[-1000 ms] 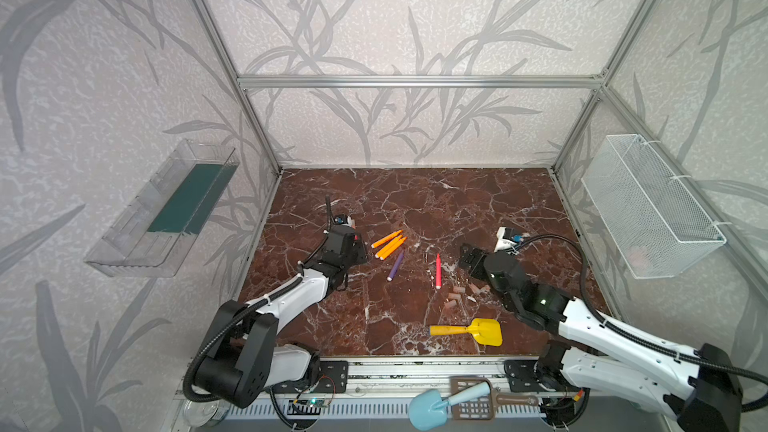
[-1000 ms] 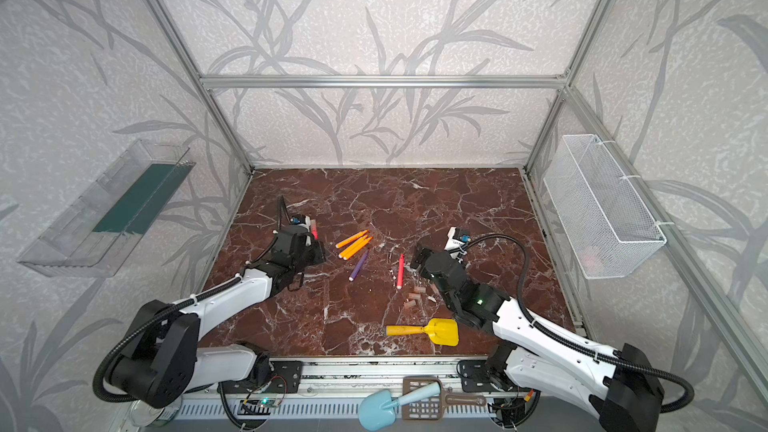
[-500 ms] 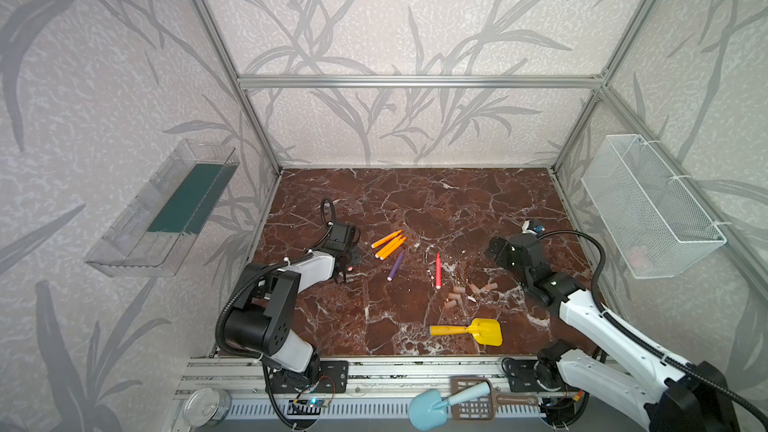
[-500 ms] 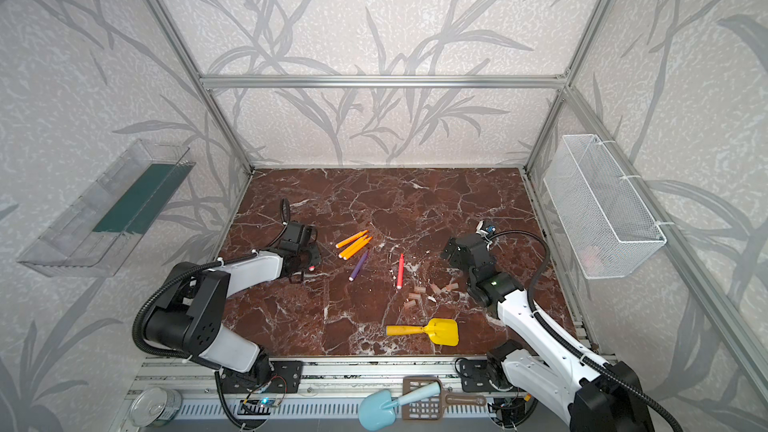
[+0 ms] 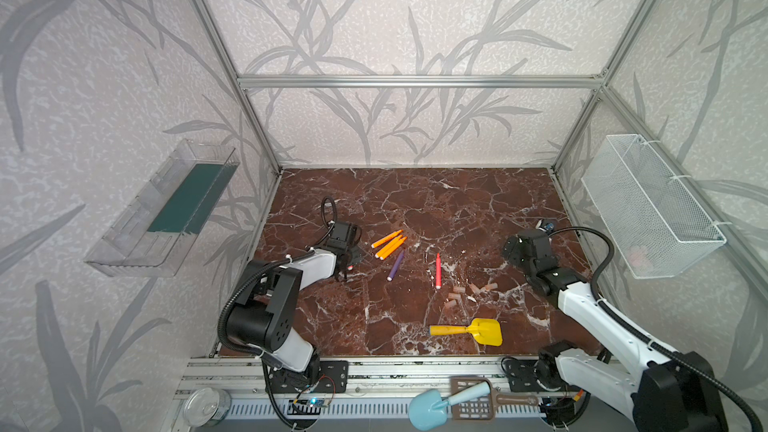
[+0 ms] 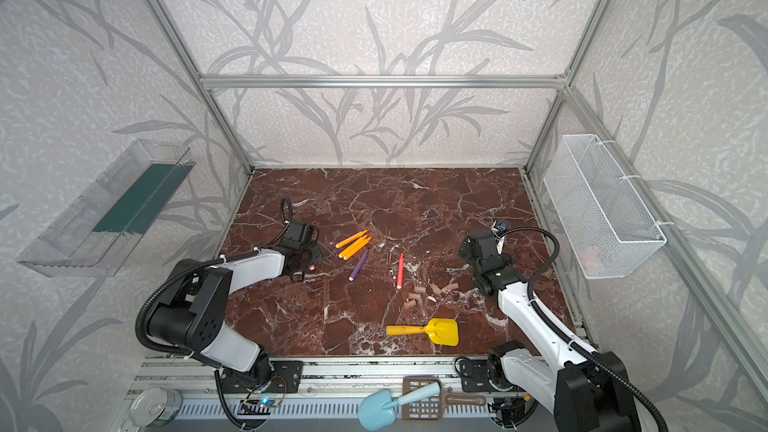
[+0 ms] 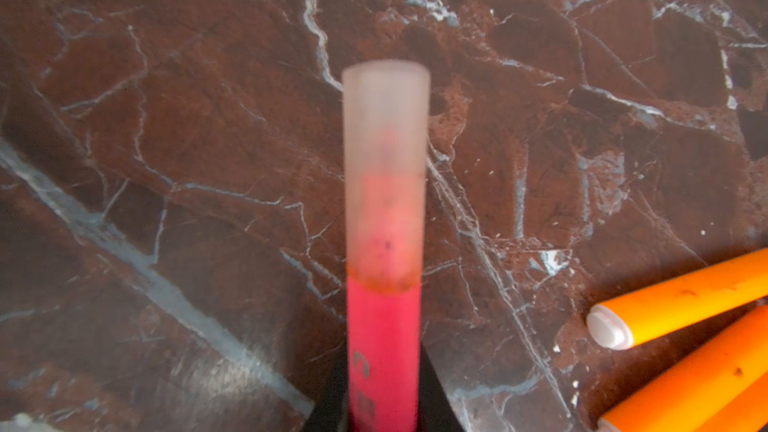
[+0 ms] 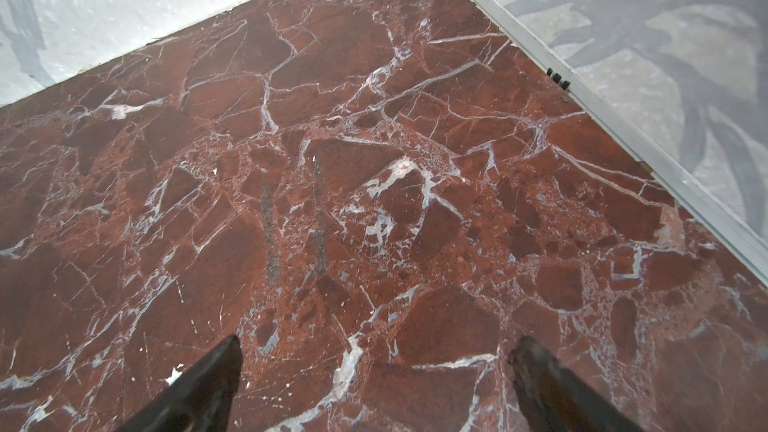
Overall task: Insert the pens into the pen caps
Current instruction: 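Lower the capped pink marker to the table with the left gripper, then move the open left gripper over the second pink marker and lower it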
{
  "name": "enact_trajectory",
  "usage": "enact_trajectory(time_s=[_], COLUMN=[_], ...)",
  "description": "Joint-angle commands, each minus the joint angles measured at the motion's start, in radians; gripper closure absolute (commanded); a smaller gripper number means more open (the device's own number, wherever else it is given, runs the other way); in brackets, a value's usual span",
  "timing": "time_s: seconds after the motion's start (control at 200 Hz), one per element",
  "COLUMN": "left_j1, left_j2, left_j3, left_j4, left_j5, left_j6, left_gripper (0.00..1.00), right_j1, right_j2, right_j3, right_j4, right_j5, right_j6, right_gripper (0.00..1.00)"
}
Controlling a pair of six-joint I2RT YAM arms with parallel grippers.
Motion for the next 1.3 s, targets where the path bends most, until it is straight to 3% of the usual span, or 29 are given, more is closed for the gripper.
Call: enact_trajectory(time_s=[0.0, 0.185, 0.38, 0.505, 0.69, 0.775, 0.945, 1.16, 1.294], left_j1=[0.007, 0.008, 0.008, 0.008, -0.013, -0.071, -0.269, -0.484, -0.572], left_j2=[-0.023, -0.025, -0.071, -0.162, -0.349, -0.405, -0.408, -0.243, -0.138], left_j3=[0.009, 0.015, 0.034, 0.036, -0.025, -0.038, -0.006, 0.059, 0.102], left_j4=[-0.057, -0.055, -0.097, -0.136, -0.093, -0.107, -0.149, -0.051, 0.017], left_j5=[-0.026, -0.022, -0.040, -0.042, 0.088, 0.082, 0.041, 0.085, 0.083], left_j6=[-0.016, -0.015, -0.006, 0.017, 0.096, 0.106, 0.122, 0.053, 0.011], left_gripper=[0.74, 0.67, 0.66, 0.64, 0.61, 0.59, 0.59, 0.59, 0.59], right_j1=[-0.005, -0.005, -0.006, -0.006, -0.006, -0.006, -0.006, -0.006, -0.006], right_j2=[0.030, 0.030, -0.005, -0.020, -0.007, -0.001, -0.007, -0.029, -0.046], right_j3=[-0.011, -0.010, -0.037, -0.053, -0.053, -0.050, -0.056, -0.072, -0.085], right_j4=[0.035, 0.026, 0.044, 0.058, 0.074, 0.076, 0.082, 0.090, 0.099], right_j5=[0.037, 0.033, 0.021, 0.013, 0.001, -0.003, -0.010, -0.014, -0.016], right_j6=[-0.020, -0.014, -0.017, -0.018, -0.021, -0.023, -0.024, -0.026, -0.025], right_gripper=[0.00, 0.01, 0.01, 0.01, 0.01, 0.01, 0.01, 0.01, 0.01])
